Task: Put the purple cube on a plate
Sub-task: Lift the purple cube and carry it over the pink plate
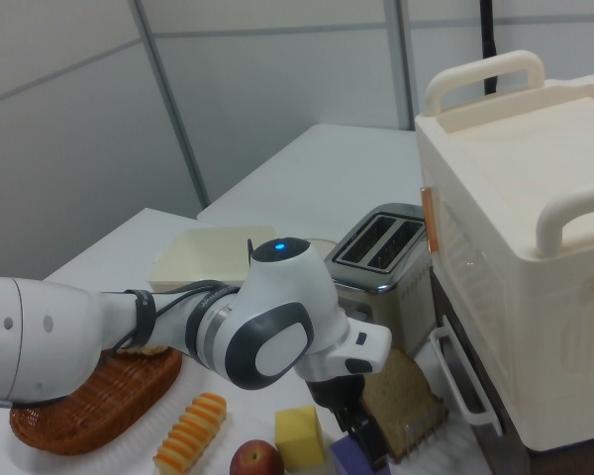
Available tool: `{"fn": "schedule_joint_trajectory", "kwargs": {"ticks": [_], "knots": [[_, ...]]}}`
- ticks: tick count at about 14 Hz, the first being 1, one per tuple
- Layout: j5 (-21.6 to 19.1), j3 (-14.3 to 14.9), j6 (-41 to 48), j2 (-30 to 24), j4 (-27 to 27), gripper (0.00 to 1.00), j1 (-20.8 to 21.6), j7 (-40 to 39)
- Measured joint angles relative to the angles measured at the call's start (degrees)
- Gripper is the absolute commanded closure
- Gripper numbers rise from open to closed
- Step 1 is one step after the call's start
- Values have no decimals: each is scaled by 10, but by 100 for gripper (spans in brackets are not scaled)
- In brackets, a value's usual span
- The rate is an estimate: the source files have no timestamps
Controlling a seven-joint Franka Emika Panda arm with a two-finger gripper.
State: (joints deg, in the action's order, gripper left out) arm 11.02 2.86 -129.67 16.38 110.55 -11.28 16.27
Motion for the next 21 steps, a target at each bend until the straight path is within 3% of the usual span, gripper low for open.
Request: {"fn": "schedule_joint_trajectory", "kwargs": {"ticks": [5,9,10,18,21], "knots": [[0,0,0,1,2,0,4,0],[0,1,0,2,11,63,2,0],[0,1,0,3,11,67,1,0],[0,2,0,-2,10,67,0,1],[0,4,24,-44,11,67,-30,1]]}}
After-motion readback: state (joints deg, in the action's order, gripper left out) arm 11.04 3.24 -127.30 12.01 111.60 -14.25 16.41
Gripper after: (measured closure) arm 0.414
